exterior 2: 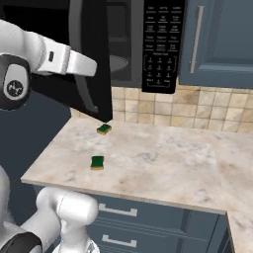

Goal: Place the sponge inside the microwave to prepare for sanitizing.

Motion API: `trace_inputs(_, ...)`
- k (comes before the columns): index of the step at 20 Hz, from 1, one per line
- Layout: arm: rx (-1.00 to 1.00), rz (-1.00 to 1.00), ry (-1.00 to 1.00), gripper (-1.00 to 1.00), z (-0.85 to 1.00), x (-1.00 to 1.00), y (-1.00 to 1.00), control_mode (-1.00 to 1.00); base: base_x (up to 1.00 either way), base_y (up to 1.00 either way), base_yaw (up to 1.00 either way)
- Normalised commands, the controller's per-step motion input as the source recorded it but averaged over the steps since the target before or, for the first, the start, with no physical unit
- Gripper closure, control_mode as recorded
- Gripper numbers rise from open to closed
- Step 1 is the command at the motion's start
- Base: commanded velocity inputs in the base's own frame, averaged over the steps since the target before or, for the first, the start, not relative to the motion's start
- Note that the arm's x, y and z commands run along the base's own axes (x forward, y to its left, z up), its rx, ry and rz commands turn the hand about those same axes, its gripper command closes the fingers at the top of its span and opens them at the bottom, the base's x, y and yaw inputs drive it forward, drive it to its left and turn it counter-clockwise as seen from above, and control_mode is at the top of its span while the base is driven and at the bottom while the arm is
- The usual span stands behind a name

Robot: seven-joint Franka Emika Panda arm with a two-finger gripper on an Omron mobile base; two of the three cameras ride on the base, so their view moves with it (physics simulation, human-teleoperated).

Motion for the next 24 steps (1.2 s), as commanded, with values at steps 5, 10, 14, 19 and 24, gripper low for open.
trace_inputs(5,-0.05,-0.51,0.0,1.0,0.0,-0.77,0.67,-1.0,0.0,0.0,0.0)
trace_inputs(10,-0.01,-0.46,0.0,1.0,-0.05,-0.6,0.58,-1.0,0.0,0.0,0.0)
trace_inputs(14,0.0,-0.31,0.0,1.0,-0.16,-0.3,0.53,-1.0,0.0,0.0,0.0)
trace_inputs(19,0.0,-0.23,0.0,-1.0,-0.2,-0.15,0.66,-1.0,0.0,0.0,0.0)
trace_inputs(24,0.0,-0.1,0.0,-1.0,-0.08,-0.01,0.24,-1.0,0.0,0.0,0.0)
